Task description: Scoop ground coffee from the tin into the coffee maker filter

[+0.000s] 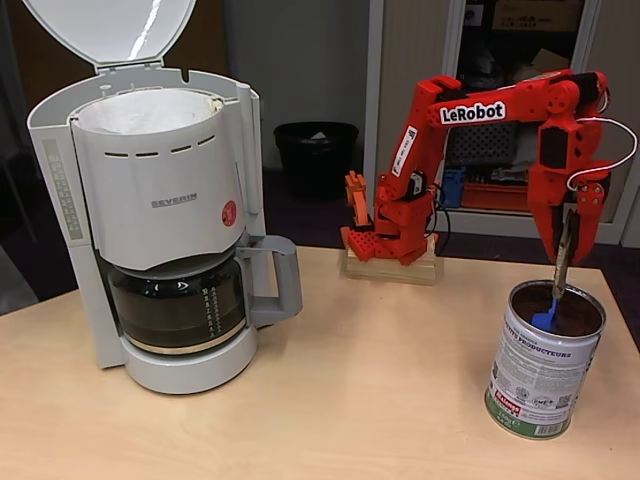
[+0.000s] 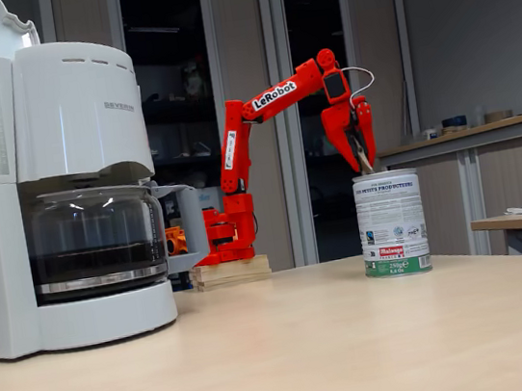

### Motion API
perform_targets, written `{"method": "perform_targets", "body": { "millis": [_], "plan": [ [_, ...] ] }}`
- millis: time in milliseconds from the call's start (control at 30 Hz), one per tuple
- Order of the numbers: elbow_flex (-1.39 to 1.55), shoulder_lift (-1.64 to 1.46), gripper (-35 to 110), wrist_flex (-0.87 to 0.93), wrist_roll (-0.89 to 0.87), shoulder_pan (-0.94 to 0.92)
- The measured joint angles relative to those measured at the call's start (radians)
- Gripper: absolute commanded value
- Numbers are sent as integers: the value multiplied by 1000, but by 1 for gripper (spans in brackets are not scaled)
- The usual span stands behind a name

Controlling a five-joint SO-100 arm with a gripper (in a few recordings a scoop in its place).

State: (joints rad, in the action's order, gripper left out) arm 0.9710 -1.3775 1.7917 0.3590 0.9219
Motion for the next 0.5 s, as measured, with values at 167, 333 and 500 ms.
{"method": "perform_targets", "body": {
  "millis": [167, 333, 500],
  "plan": [
    [-63, 41, 0, 3, -29, 0],
    [-121, 91, 0, 3, -63, 0],
    [-212, 161, 0, 17, -81, 12]
  ]
}}
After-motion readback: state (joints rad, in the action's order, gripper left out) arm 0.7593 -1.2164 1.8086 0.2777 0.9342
